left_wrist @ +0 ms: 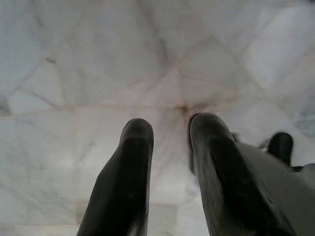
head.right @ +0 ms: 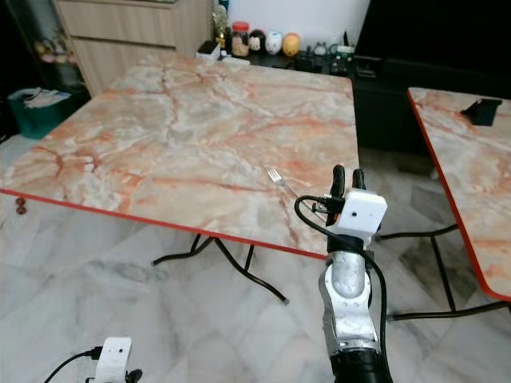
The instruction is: Setting the table
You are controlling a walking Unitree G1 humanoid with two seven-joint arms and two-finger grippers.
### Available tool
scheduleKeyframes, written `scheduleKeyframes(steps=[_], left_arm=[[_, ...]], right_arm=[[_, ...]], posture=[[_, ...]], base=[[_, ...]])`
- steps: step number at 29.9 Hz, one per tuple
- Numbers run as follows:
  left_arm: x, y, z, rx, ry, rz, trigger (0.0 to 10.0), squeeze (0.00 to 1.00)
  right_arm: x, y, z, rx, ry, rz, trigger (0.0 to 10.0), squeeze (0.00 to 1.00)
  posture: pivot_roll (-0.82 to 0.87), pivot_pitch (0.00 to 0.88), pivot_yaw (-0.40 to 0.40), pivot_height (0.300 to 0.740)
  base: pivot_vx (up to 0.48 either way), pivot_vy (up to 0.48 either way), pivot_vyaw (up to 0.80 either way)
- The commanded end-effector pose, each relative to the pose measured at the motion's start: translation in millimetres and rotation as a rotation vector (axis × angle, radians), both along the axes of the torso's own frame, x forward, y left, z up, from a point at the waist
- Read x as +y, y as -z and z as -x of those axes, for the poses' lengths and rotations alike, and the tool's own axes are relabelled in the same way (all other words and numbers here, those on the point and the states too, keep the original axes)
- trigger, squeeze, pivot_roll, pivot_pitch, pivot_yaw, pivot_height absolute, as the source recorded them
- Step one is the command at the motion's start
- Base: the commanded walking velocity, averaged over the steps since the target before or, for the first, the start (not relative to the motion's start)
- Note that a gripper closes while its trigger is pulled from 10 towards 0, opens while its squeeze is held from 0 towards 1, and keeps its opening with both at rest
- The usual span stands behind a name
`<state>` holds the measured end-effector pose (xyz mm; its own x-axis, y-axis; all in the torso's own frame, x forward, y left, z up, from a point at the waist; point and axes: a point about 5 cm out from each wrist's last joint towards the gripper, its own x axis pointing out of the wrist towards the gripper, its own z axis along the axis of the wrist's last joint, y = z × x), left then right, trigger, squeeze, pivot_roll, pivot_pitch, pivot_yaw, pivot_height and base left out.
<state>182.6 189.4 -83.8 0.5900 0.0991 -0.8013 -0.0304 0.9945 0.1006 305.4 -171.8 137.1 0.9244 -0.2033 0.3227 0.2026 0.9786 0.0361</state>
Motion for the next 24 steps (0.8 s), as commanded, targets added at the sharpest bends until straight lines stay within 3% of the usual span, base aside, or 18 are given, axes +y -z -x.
scheduleKeyframes(steps=[1, 3, 7, 10, 17, 24], left_arm=[[-5.4, -1, -3.0, -0.009, 0.011, -0.009, 10.0, 0.00], [-16.1, 0, -3.3, -0.011, 0.020, -0.003, 10.0, 0.00], [11.8, -2, -1.2, -0.005, -0.002, -0.022, 10.0, 0.00], [15.2, -3, -0.5, -0.003, -0.004, -0.024, 10.0, 0.00], [12.9, -2, 1.0, -0.002, -0.001, -0.021, 10.0, 0.00], [15.0, 0, 5.7, 0.001, -0.007, -0.015, 10.0, 0.00]], right_arm=[[-1.7, 0, -0.1, 0.002, 0.005, -0.012, 10.0, 0.00], [-2.0, 0, 0.0, 0.003, 0.004, -0.011, 10.0, 0.00], [-1.9, 0, 0.0, 0.002, 0.003, -0.009, 10.0, 0.00], [-2.2, 0, -0.1, 0.002, 0.002, -0.007, 10.0, 0.00], [-1.8, -1, -1.0, -0.002, -0.001, 0.008, 10.0, 0.00], [-1.6, -1, -0.6, -0.001, -0.003, 0.005, 10.0, 0.00]], posture=[[0.12, 0.000, -0.037, 0.740], [0.12, 0.000, -0.038, 0.740], [0.12, 0.000, -0.038, 0.740], [0.12, 0.000, -0.037, 0.740], [0.12, 0.000, -0.038, 0.740], [0.12, 0.000, -0.041, 0.740]], base=[[0.000, 0.000, 0.00], [0.000, 0.000, 0.00], [0.266, 0.000, 0.00], [0.274, 0.000, 0.00], [0.277, 0.000, 0.00], [0.279, 0.000, 0.44]])
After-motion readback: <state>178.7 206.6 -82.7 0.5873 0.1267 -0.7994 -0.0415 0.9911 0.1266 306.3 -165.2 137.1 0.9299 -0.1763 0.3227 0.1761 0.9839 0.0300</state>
